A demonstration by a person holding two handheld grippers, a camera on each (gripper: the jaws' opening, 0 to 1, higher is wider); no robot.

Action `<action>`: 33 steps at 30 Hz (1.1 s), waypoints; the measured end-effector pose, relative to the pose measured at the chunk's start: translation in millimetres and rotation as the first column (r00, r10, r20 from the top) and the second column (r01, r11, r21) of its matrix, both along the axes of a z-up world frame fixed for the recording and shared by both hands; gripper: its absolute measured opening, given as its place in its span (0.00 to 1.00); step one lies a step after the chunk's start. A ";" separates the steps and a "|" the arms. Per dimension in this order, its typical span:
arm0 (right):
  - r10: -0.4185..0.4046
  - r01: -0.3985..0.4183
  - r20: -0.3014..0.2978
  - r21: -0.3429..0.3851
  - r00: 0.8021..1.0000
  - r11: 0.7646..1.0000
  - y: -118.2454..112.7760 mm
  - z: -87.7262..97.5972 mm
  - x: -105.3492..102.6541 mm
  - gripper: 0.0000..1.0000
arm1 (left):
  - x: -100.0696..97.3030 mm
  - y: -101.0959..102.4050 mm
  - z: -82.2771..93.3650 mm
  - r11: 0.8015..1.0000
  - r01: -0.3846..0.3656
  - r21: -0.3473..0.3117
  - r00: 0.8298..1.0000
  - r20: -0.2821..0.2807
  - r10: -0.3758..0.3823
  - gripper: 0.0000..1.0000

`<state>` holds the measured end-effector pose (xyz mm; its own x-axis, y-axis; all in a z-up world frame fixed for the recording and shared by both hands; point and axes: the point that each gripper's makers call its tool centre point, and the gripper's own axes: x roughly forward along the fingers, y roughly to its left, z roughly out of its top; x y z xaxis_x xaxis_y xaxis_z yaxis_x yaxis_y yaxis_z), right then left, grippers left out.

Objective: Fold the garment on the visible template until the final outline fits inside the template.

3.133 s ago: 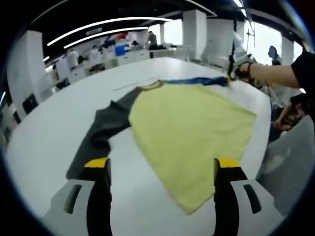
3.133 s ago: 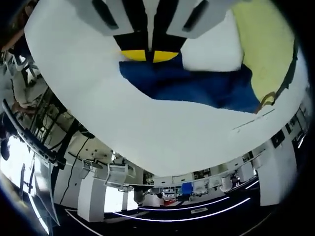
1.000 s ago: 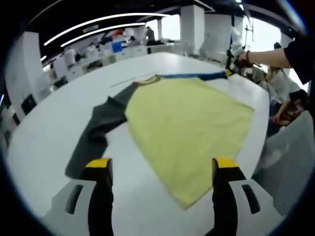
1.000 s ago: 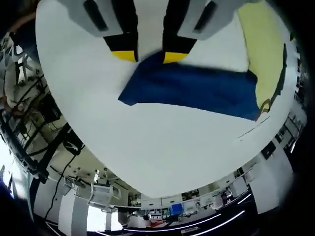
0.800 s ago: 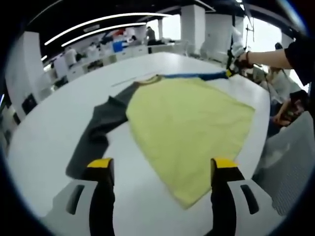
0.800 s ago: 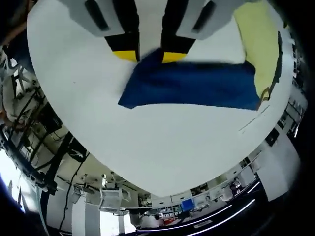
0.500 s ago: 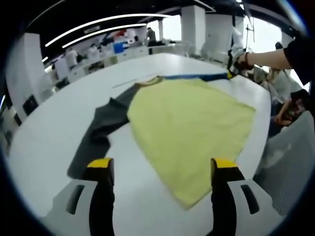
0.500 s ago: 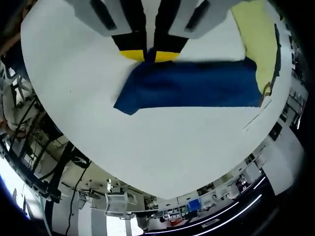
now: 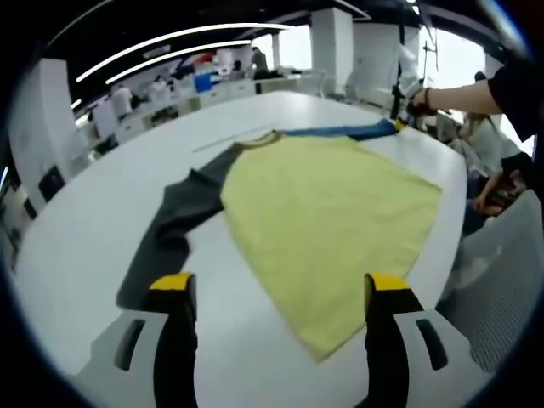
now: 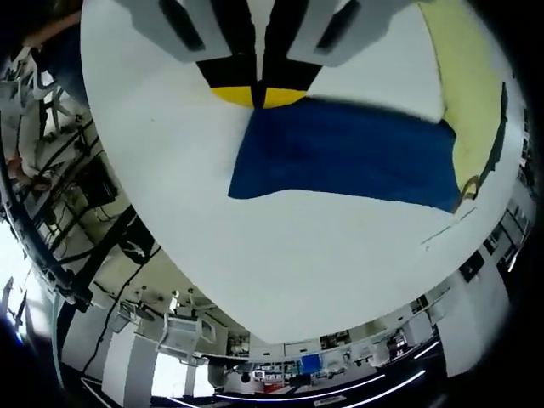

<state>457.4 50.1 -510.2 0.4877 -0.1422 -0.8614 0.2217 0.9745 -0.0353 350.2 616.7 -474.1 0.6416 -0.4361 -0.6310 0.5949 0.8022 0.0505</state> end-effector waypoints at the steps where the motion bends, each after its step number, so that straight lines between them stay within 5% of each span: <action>1: 0.010 -0.010 -0.003 0.003 1.000 1.000 1.1 -0.2 0.0 0.00 | -0.2 -0.4 -0.3 1.000 0.003 0.001 1.000 -0.001 -0.003 0.77; 15: 0.029 -0.029 0.020 0.042 0.999 0.999 -3.5 7.3 13.1 0.00 | -1.9 -1.1 1.5 1.000 0.014 0.005 1.000 0.005 -0.014 0.81; 33: 0.136 -0.137 0.044 0.041 0.990 0.990 25.2 36.7 34.7 0.00 | -1.5 -6.5 10.2 0.999 0.030 -0.017 0.999 0.027 -0.030 0.92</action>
